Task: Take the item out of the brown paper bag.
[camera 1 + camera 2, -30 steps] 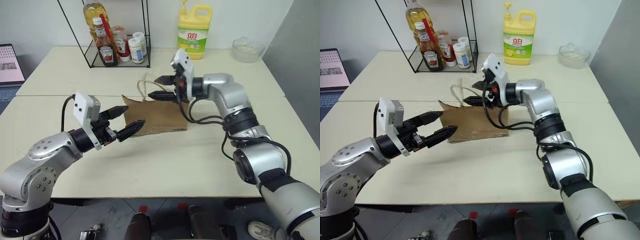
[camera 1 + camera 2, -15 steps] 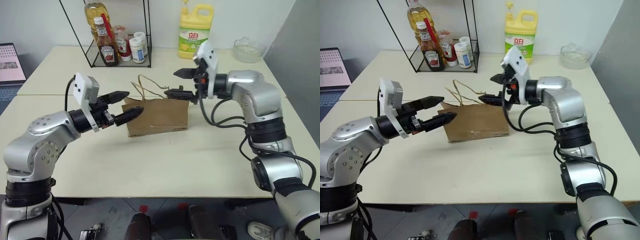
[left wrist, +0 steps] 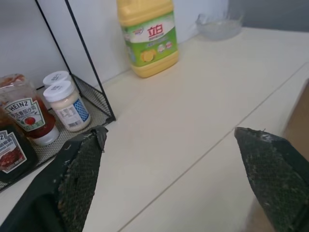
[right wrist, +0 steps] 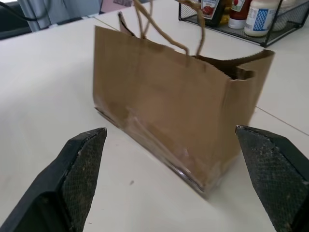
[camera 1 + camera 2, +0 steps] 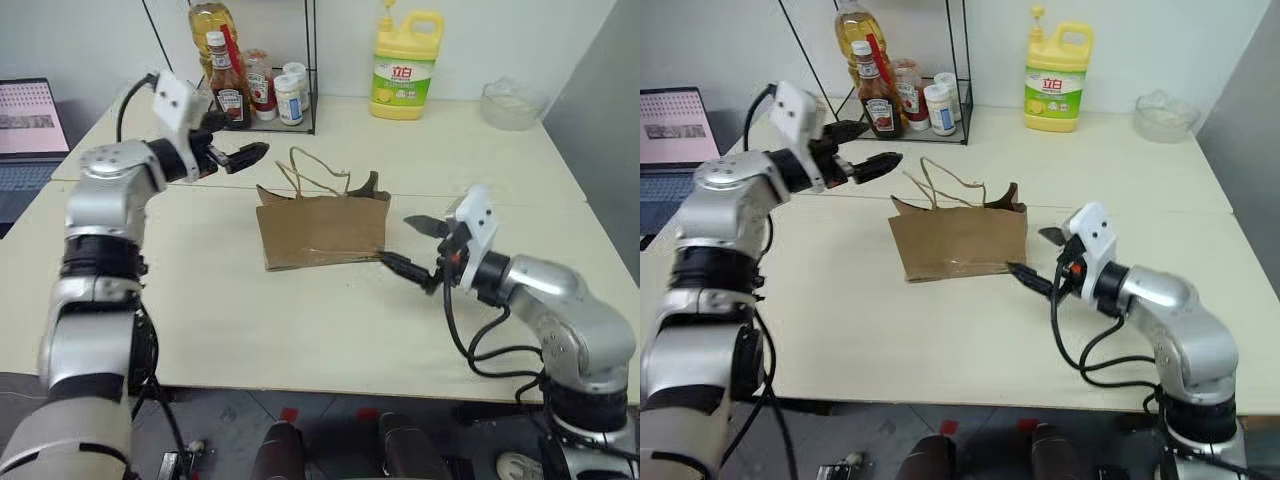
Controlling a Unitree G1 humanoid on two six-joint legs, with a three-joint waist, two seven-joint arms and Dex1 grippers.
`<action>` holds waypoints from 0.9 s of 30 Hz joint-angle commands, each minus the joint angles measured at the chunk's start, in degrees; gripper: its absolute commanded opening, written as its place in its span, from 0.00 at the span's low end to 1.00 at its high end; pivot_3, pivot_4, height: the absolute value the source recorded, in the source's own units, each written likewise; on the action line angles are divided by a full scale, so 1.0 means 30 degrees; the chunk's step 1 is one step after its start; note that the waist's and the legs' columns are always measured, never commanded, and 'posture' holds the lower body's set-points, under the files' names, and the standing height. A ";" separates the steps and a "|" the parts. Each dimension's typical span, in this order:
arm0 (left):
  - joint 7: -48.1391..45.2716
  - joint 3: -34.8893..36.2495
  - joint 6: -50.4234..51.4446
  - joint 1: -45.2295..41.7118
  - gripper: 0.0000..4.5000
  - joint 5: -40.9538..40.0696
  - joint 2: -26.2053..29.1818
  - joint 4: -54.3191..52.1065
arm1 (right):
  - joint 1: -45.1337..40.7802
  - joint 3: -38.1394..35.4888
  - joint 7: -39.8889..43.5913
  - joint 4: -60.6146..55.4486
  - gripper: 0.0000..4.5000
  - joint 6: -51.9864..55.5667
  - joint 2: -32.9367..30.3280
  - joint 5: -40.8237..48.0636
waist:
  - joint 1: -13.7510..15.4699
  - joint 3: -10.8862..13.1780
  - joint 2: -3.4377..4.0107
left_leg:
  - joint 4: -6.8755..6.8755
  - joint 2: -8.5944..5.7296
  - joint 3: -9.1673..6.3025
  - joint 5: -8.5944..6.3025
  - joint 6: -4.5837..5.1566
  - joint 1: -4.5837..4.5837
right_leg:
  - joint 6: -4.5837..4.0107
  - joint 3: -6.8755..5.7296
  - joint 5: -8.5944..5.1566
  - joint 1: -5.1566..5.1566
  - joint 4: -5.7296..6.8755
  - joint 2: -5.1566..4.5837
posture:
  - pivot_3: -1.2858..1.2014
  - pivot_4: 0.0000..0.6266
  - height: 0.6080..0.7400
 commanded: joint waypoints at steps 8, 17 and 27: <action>-0.7535 -0.1612 -0.3052 -0.3053 1.00 0.2048 -0.1564 0.3173 | 0.2541 -0.0357 -0.2859 -0.1548 0.99 -0.0758 0.0348 0.0314 | -0.0399 0.0003 0.0001 | -0.0030 0.0003 -0.0013 0.0003 0.0000 0.0008 | -0.0005 -0.0005 -0.0004 -0.0004 0.0002 0.0008 | 0.52 0.24 1.00; -1.3892 -0.2799 0.1881 0.0823 1.00 0.1073 0.0512 -0.6446 | 0.1969 -0.2347 -0.3261 0.1836 0.99 -0.2044 -0.0193 0.0359 | -0.0577 0.0008 0.0011 | -0.0033 0.0014 -0.0021 0.0026 -0.0020 0.0025 | -0.0031 -0.0004 -0.0024 0.0004 0.0067 0.0012 | 0.52 0.24 1.00; -1.2282 -0.3125 0.8558 0.6749 1.00 -0.0566 0.2400 -1.6139 | 0.0495 -0.2720 -0.3401 0.5592 0.99 -0.4399 -0.1108 -0.0110 | -0.0535 0.0010 0.0015 | -0.0017 0.0021 -0.0031 0.0028 -0.0013 0.0043 | -0.0037 -0.0007 -0.0028 0.0029 0.0078 0.0015 | 0.52 0.24 1.00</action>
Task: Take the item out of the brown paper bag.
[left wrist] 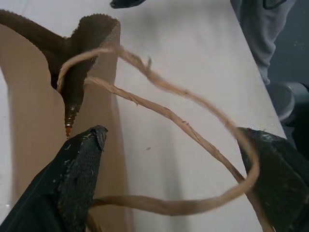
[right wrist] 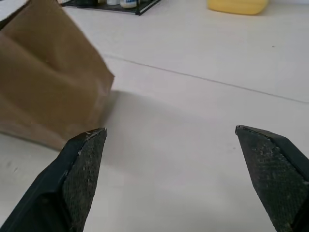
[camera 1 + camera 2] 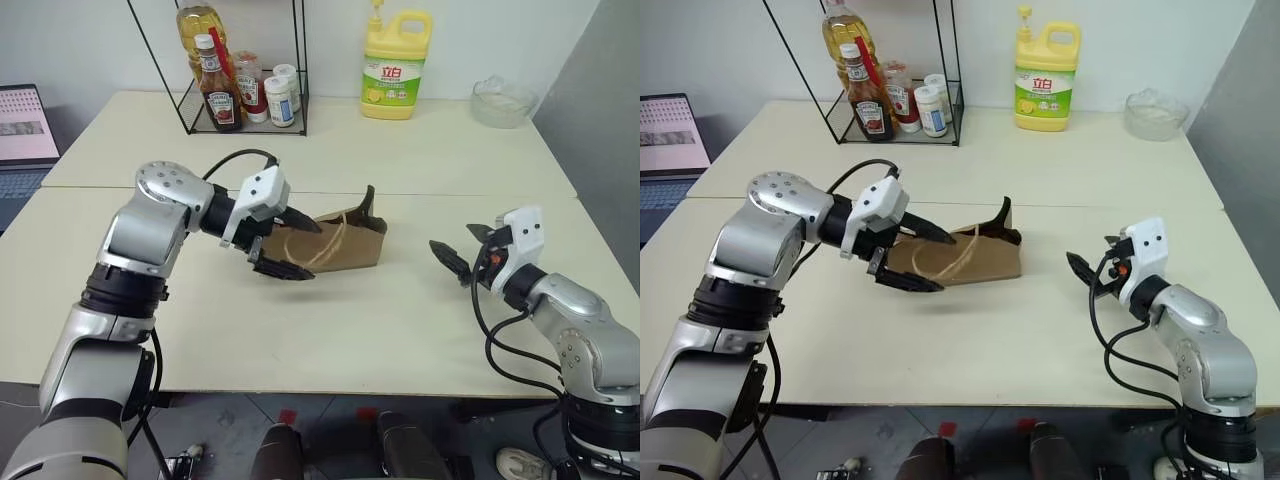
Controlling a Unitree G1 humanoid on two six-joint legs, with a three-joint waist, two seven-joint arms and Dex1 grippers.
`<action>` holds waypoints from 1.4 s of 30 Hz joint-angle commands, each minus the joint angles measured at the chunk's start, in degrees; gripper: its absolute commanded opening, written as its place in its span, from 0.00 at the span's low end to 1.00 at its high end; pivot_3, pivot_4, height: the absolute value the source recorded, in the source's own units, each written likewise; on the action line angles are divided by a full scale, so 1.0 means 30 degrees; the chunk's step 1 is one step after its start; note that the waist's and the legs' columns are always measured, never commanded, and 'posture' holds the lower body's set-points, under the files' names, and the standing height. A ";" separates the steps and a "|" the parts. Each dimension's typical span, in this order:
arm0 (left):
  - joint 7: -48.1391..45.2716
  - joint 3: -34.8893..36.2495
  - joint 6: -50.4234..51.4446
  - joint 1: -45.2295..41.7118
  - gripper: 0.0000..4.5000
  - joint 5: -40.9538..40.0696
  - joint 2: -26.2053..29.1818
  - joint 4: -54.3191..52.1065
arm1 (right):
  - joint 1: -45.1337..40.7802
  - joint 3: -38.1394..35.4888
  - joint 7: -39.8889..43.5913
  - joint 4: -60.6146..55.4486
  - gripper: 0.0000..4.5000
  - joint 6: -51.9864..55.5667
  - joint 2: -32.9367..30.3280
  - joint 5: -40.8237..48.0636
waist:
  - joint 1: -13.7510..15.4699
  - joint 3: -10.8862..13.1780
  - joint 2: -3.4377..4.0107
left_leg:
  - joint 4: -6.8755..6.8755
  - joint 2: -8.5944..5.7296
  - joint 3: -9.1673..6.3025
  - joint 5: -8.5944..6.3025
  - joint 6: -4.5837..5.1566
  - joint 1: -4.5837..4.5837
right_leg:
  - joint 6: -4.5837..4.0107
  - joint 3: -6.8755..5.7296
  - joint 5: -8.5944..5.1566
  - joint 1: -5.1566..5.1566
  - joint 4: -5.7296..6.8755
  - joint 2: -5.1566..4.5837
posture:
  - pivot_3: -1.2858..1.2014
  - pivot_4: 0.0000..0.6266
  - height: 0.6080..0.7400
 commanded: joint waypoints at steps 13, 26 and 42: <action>0.4779 -0.0382 0.6400 0.5840 1.00 -0.2097 0.0483 -0.6548 | -0.0984 -0.0098 -0.0090 0.1338 0.99 -0.1612 -0.0836 -0.0006 | 0.0039 -0.0010 0.0013 | 0.0011 -0.0003 0.0004 0.0010 0.0018 0.0033 | 0.0001 0.0006 0.0001 0.0036 0.0010 -0.0001 | 0.52 0.24 1.00; 0.7383 -0.0258 1.0285 0.8677 1.00 -0.4575 0.1262 -0.8276 | -0.1303 0.0428 0.0000 0.1985 0.99 -0.2001 -0.0891 -0.0081 | 0.0002 -0.0013 0.0021 | -0.0001 0.0005 0.0006 0.0014 0.0025 0.0066 | 0.0000 0.0012 0.0000 0.0048 0.0015 0.0005 | 0.52 0.24 1.00; 0.1937 0.3561 0.5516 0.5788 1.00 -0.7759 0.6380 -0.8433 | -0.1649 0.0755 0.0819 0.2693 0.99 -0.2156 -0.1631 0.0099 | 0.0053 0.0002 0.0031 | -0.0016 0.0007 0.0017 0.0012 0.0024 0.0020 | -0.0014 0.0005 -0.0009 0.0006 -0.0011 0.0004 | 0.52 0.24 1.00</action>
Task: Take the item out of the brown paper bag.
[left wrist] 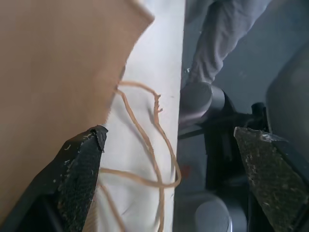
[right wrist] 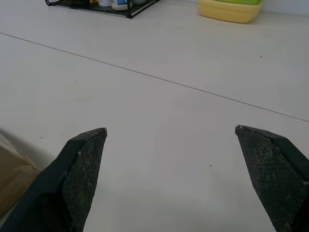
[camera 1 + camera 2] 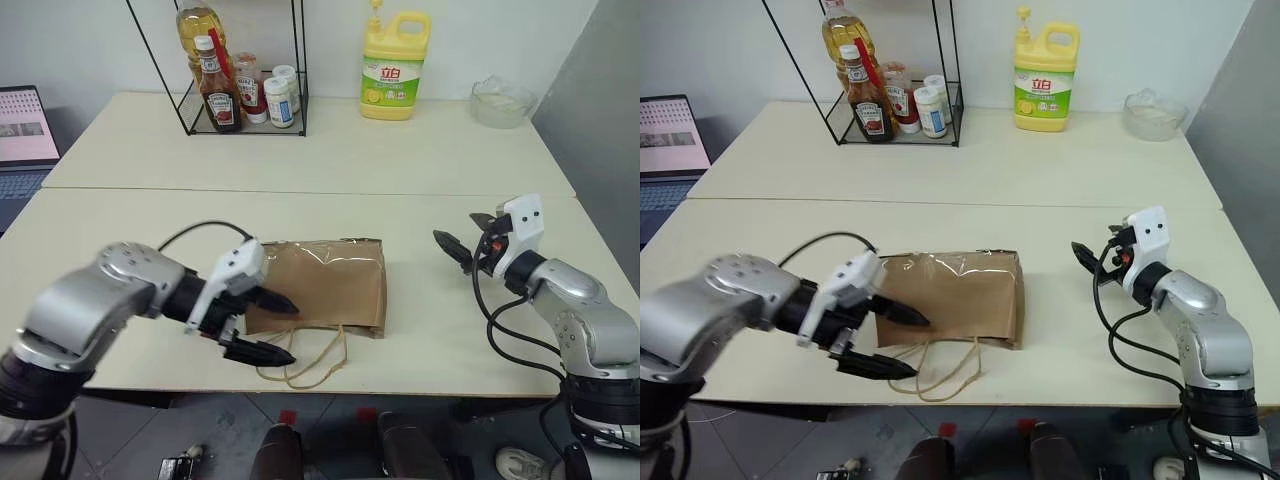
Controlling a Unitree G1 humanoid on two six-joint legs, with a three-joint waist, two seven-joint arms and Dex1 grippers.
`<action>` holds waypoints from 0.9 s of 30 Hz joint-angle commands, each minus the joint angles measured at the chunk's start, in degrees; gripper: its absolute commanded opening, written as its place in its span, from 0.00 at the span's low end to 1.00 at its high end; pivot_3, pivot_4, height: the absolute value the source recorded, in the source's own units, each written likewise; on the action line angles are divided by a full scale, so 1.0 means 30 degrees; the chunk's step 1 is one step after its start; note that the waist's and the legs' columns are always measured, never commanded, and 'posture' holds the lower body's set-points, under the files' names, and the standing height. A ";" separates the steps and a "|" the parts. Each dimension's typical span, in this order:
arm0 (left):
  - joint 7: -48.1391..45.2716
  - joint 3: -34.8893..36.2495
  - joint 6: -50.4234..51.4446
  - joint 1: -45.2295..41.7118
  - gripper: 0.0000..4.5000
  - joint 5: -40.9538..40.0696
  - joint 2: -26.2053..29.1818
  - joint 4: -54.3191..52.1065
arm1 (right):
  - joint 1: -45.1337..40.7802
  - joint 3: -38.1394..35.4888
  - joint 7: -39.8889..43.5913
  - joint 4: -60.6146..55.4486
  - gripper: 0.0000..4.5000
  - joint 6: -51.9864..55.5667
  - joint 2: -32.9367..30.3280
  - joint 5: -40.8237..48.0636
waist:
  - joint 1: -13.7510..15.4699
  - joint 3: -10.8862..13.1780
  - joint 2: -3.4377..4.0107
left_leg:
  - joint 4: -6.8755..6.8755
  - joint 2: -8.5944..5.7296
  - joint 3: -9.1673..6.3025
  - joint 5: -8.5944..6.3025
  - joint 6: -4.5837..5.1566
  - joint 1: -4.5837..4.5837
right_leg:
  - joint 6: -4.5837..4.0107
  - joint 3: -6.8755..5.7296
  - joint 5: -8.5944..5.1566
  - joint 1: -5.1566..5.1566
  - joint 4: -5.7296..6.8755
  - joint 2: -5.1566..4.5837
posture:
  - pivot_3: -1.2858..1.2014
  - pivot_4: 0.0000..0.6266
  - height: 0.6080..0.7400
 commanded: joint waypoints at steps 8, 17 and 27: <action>0.0291 -0.0795 -1.5179 0.1697 1.00 0.6734 -0.2055 0.2612 | -0.0296 0.1130 0.1963 -0.0024 0.99 -0.0848 -0.1097 -0.0031 | 0.0012 0.0007 0.0010 | -0.0007 0.0005 0.0017 0.0000 0.0000 -0.0011 | -0.0021 0.0010 -0.0008 -0.0014 -0.0004 -0.0002 | 0.52 0.24 1.00; -0.0331 -0.2212 -2.5444 0.2589 1.00 0.9215 -0.3605 0.6482 | 0.2343 0.1991 0.5766 -0.2756 0.99 -0.1356 -0.3388 0.0786 | 0.0449 0.0006 0.0011 | 0.0002 -0.0001 0.0013 -0.0003 0.0005 -0.0018 | -0.0021 0.0004 -0.0008 -0.0017 -0.0010 -0.0007 | 0.52 0.24 1.00; 0.1366 -0.3490 -3.1057 0.2471 1.00 1.1485 -0.5045 0.9356 | 0.2387 0.1948 0.5174 -0.2666 0.99 -0.1424 -0.2929 0.0669 | 0.0453 0.0005 0.0010 | 0.0020 -0.0004 0.0014 -0.0002 0.0006 -0.0013 | -0.0018 0.0008 -0.0006 -0.0001 0.0000 -0.0007 | 0.52 0.24 1.00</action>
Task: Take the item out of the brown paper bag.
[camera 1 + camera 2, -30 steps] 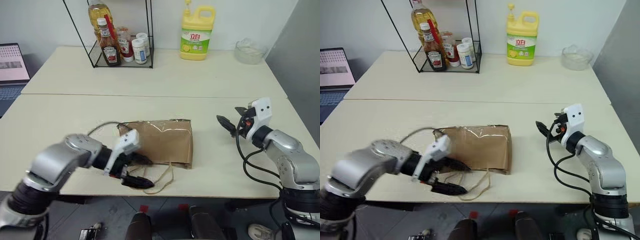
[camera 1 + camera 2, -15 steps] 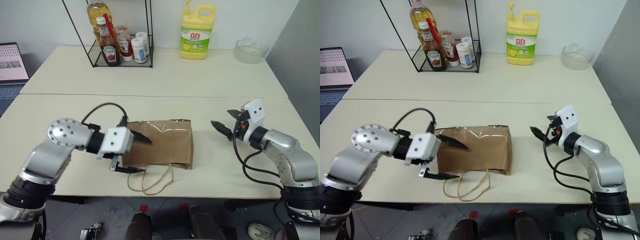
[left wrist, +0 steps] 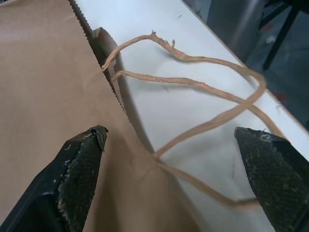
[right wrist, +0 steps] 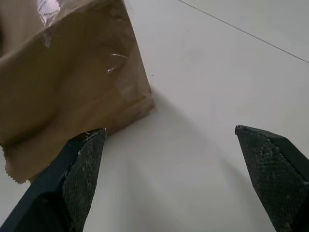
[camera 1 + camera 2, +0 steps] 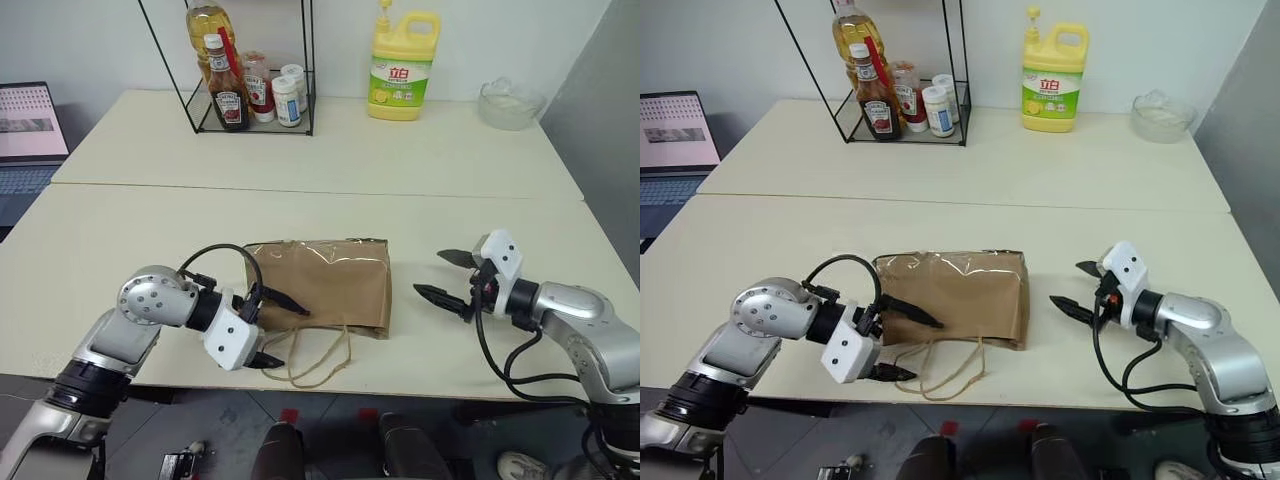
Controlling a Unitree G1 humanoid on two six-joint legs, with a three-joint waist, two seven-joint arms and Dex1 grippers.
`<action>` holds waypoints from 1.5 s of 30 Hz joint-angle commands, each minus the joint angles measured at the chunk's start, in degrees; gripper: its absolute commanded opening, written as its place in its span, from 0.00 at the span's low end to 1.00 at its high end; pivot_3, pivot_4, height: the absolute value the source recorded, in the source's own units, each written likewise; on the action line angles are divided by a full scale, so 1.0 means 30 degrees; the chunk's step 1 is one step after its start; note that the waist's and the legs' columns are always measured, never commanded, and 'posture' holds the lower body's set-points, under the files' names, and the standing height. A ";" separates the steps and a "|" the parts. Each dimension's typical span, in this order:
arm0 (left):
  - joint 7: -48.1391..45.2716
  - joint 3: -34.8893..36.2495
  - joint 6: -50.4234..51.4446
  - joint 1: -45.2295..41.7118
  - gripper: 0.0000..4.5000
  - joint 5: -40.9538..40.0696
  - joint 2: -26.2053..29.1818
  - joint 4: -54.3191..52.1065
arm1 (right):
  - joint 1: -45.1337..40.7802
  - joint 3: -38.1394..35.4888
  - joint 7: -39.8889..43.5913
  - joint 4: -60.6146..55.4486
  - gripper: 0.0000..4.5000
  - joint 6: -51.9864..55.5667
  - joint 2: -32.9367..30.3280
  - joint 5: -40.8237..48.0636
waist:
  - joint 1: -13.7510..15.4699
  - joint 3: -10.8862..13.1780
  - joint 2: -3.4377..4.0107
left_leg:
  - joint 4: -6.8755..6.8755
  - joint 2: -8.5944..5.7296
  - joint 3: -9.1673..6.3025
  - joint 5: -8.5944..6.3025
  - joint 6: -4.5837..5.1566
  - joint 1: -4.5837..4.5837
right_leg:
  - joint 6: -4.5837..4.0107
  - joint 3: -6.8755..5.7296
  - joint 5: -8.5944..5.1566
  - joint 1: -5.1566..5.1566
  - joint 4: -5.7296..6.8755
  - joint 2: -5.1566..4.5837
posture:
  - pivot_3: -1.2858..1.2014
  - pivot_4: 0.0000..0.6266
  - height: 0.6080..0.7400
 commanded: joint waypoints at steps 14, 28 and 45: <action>0.3030 0.0891 1.0492 0.1666 0.38 -0.4800 -0.1181 -0.4102 | 0.2563 -0.0141 0.1687 -0.0575 1.00 -0.3504 -0.2251 -0.1388 | 0.0004 -0.0002 -0.0002 | 0.0004 0.0001 -0.0018 0.0000 0.0000 0.0007 | 0.0002 -0.0015 -0.0001 0.0016 0.0010 0.0000 | 0.52 0.24 1.00; 0.9923 0.4013 2.4615 0.0673 0.00 -1.1003 -0.3595 -0.6699 | 0.4371 0.2734 0.4574 0.3199 1.00 -2.5250 -0.2745 -0.7031 | -0.0024 -0.0002 -0.0016 | 0.0025 0.0004 -0.0017 0.0002 -0.0004 0.0090 | 0.0010 -0.0013 -0.0001 0.0098 0.0013 0.0001 | 0.52 0.24 1.00; 1.1284 0.4882 2.8304 -0.0329 0.00 -1.2610 -0.4117 -0.6999 | -0.1996 0.5571 -0.2589 1.1834 1.00 -3.4442 0.3367 -1.8369 | -0.0025 -0.0011 -0.0037 | -0.0001 0.0006 -0.0012 0.0042 -0.0082 0.0316 | -0.0004 -0.0006 -0.0005 0.0290 0.0007 -0.0005 | 0.52 0.24 1.00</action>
